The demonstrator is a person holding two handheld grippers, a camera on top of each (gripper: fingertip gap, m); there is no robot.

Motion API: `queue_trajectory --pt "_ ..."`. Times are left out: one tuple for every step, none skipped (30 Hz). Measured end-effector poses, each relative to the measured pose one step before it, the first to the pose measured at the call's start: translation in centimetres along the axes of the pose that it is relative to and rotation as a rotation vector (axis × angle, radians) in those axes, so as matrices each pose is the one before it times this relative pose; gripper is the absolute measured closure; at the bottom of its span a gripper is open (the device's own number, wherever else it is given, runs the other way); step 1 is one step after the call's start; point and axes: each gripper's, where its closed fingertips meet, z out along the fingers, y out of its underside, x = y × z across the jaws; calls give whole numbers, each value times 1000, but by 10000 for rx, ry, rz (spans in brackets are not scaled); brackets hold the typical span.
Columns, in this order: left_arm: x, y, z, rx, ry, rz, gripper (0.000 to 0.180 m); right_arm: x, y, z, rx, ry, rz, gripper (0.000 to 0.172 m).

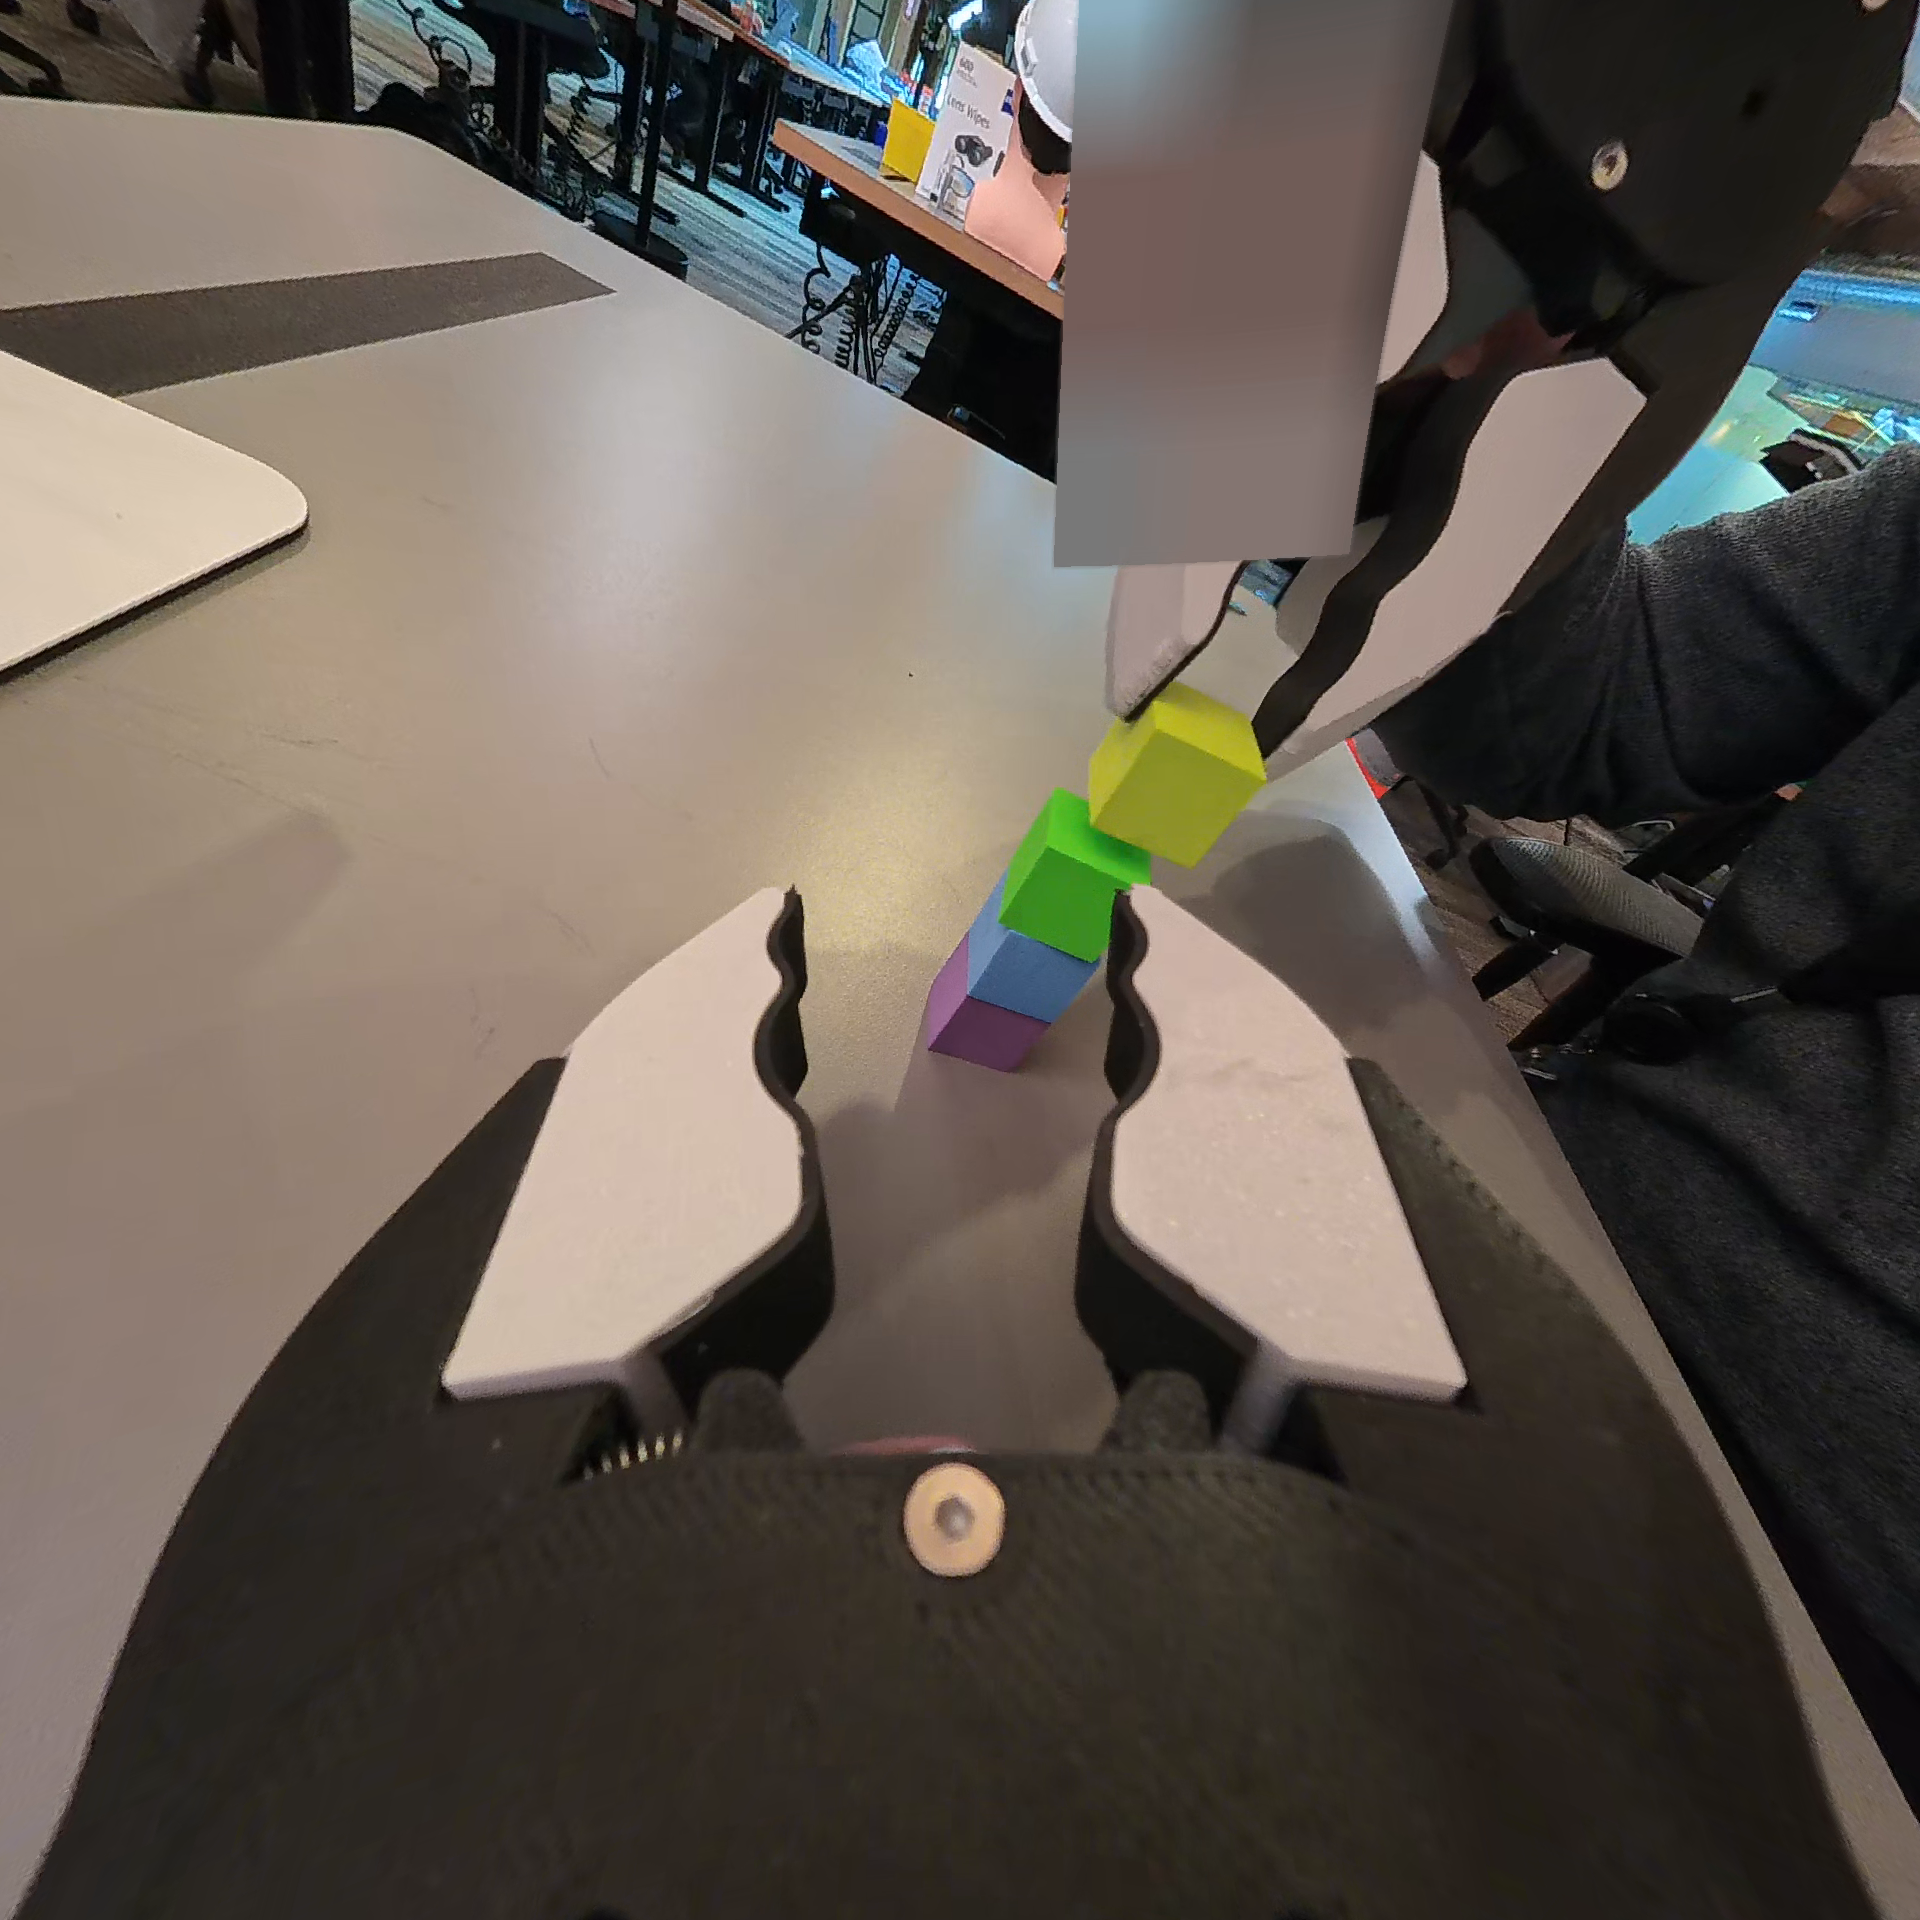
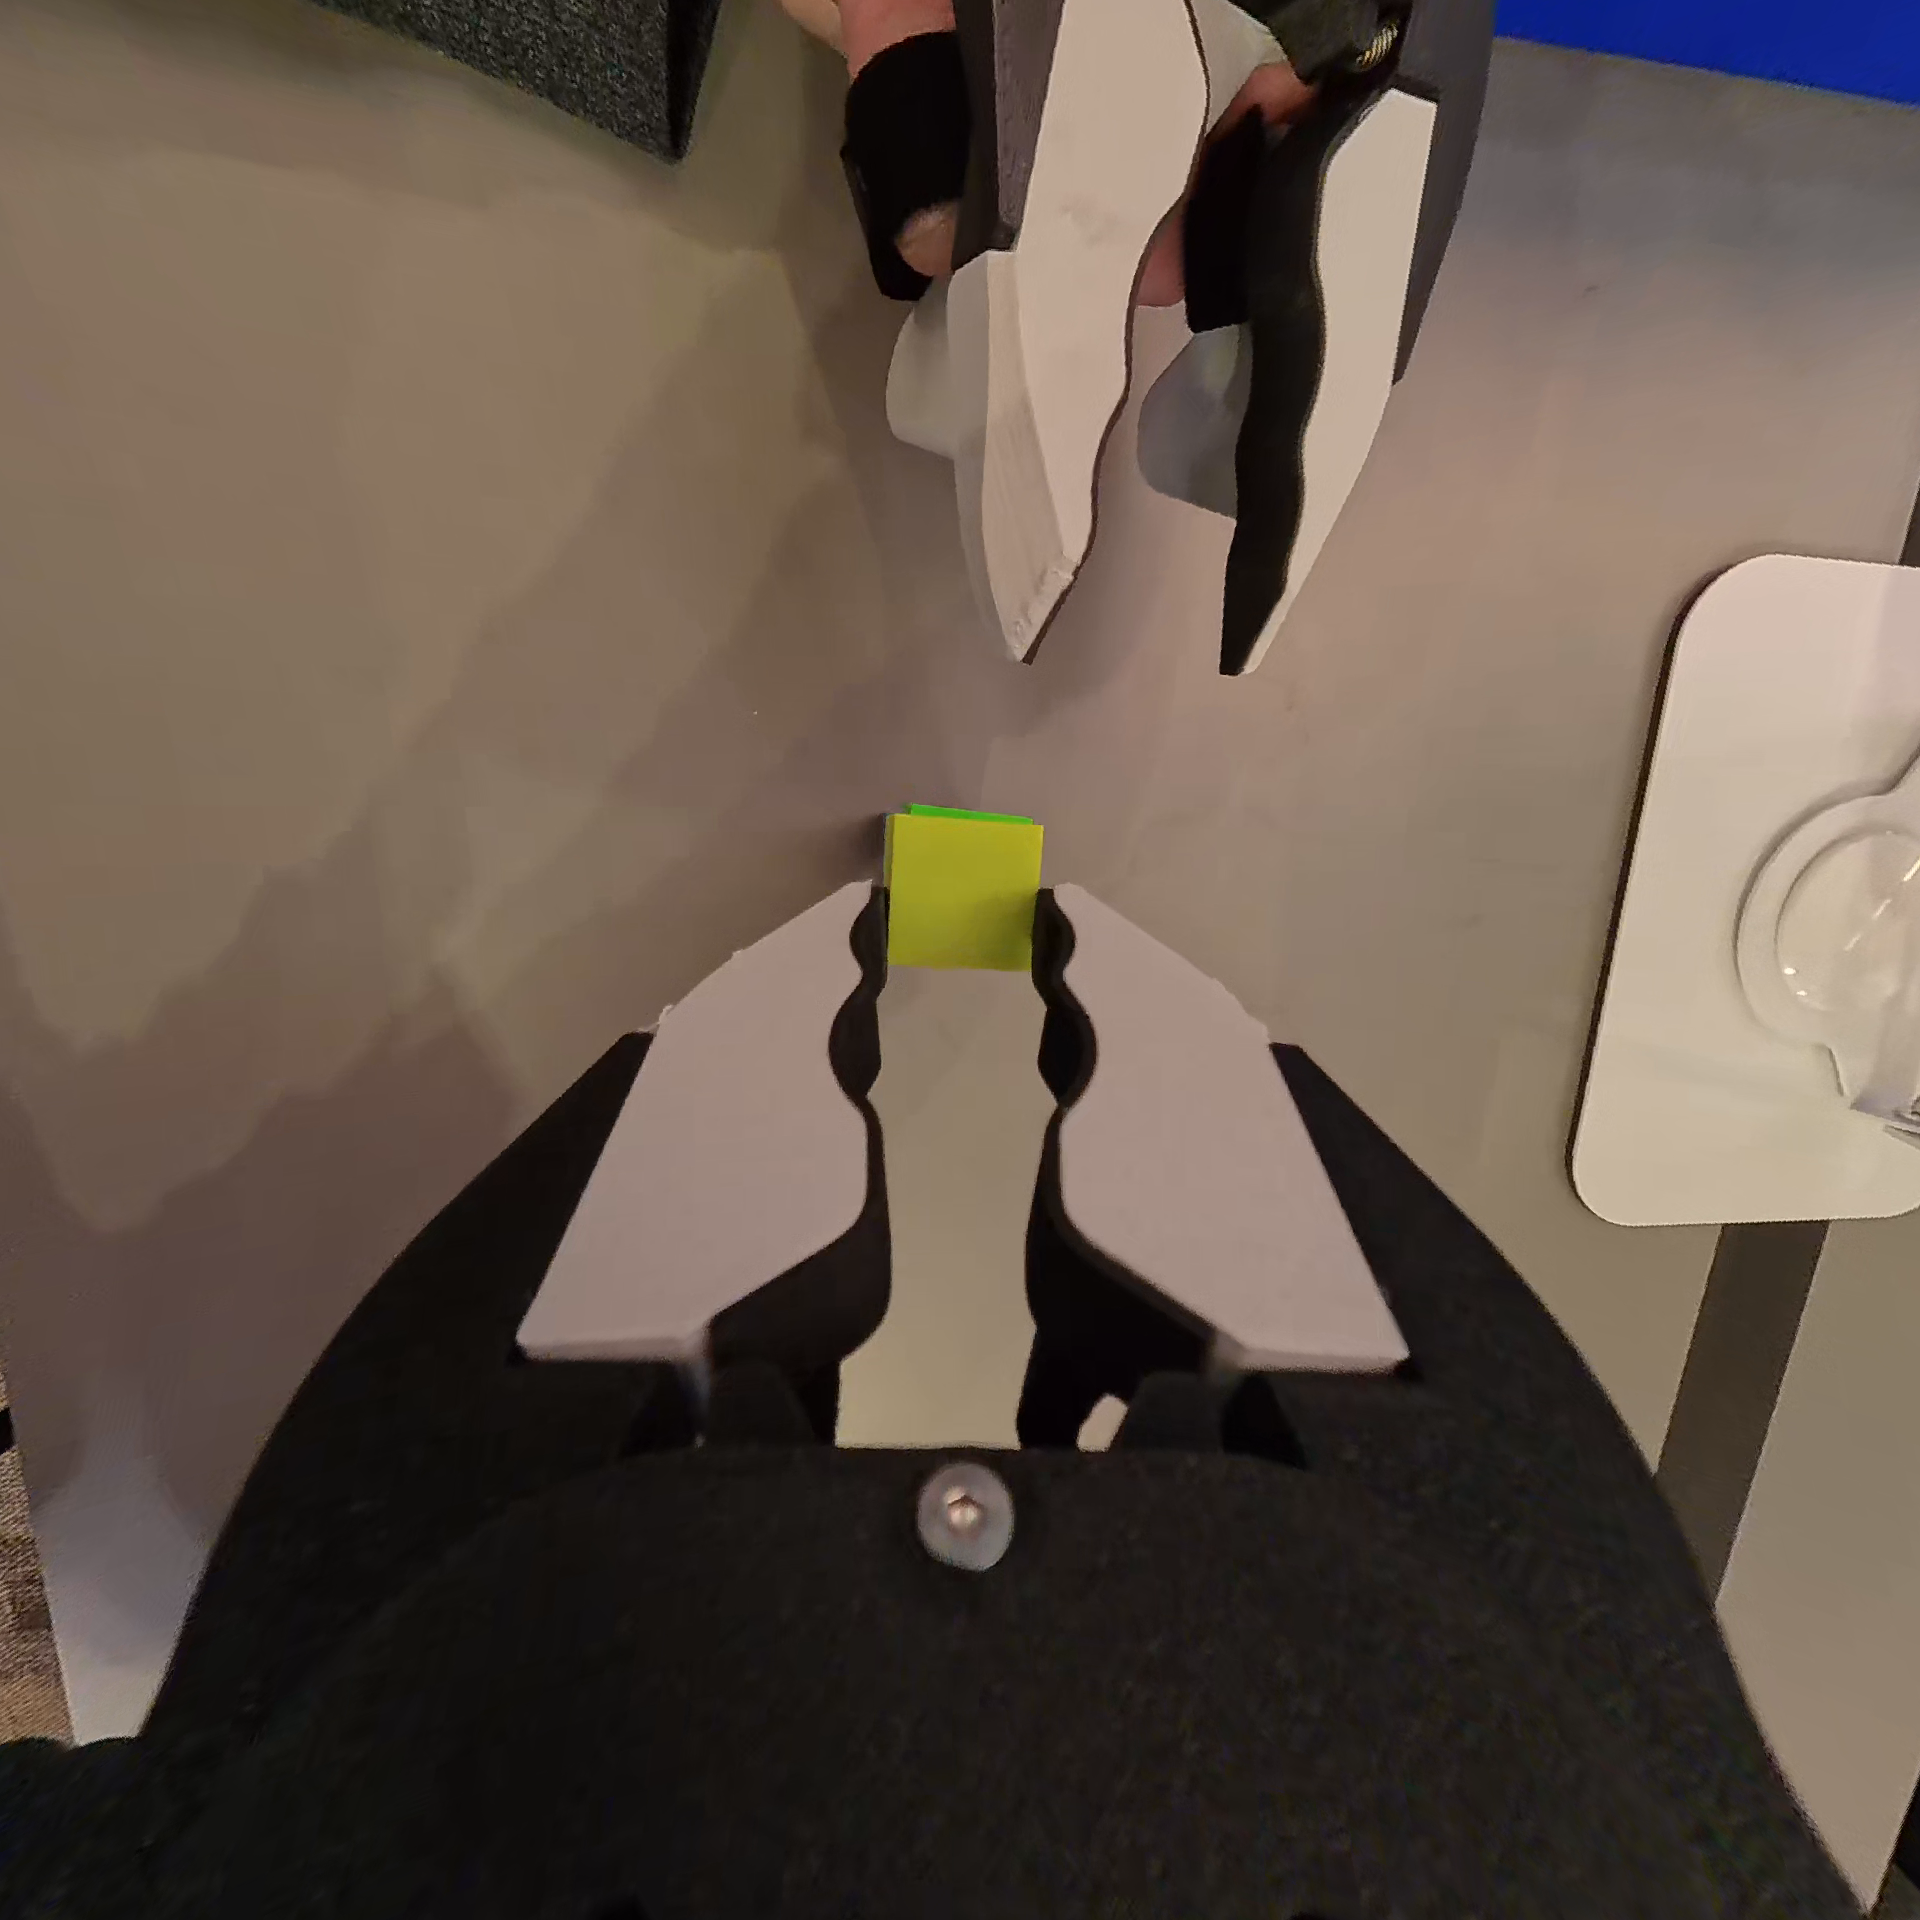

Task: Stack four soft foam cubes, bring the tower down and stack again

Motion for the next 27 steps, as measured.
queue_trajectory --pt "8 6 2 -2 0 1 125 -87 -23 44 2 -21 -9 145" --pt "-3 5 5 -6 -1 -1 125 -51 -8 67 -16 7 -8 145" --pt "-4 10 1 -1 0 0 125 4 35 70 -42 31 -1 145" --pt "2 -10 -1 1 0 2 125 43 71 82 -71 56 -6 145" --pt "-4 10 1 -1 -1 -2 125 46 99 69 -77 58 -12 145" --pt "4 1 -8 1 1 0 125 -3 79 31 -46 19 -6 145" --pt "-1 -1 0 1 0 1 125 -28 -35 -49 34 3 -2 145" --pt "3 4 -2 -3 1 -3 125 -12 -92 -100 73 1 24 145" --pt "2 1 0 -1 2 0 125 38 -54 -103 47 20 44 145" --pt "1 -2 9 -1 2 -1 125 54 -12 -85 9 28 35 145" --pt "2 6 -3 -4 1 -2 125 41 6 -42 -5 20 21 145" --pt "-2 4 -2 -3 0 2 125 30 -8 0 2 4 38 145" --pt "0 -1 1 1 -1 -1 125 18 1 20 -3 -5 61 145" --pt "-1 11 1 -1 1 -1 125 -10 5 56 -6 -18 34 145" --pt "-1 -6 -3 -2 -2 4 125 -67 29 96 -23 -22 -14 145" --pt "5 3 3 0 -1 3 125 -77 49 129 -25 -18 -13 145" --pt "-2 0 0 0 0 3 125 -50 99 150 -61 -14 3 145" --pt "6 6 10 -4 0 1 125 -1 140 169 -90 24 -8 145" --pt "2 2 -1 -1 1 0 125 48 49 100 -25 58 -10 145" --pt "3 -1 -7 3 0 0 125 26 -91 -17 65 38 22 145" --pt "-13 6 6 -3 0 -2 125 -4 -38 -46 24 15 23 145" --pt "3 2 -1 -1 2 -1 125 -4 3 -49 1 15 -8 145" --pt "0 -4 2 3 1 1 125 45 -35 -49 23 36 -22 145" --pt "-2 5 -3 -4 0 2 125 30 -79 -44 46 14 4 145" --pt "4 6 9 -4 -1 2 125 -12 -13 -10 6 -24 20 145" --pt "3 -3 -6 4 0 -1 125 22 62 26 -41 -4 4 145" --pt "-5 -4 -3 0 0 -4 125 50 69 33 -44 21 9 145"
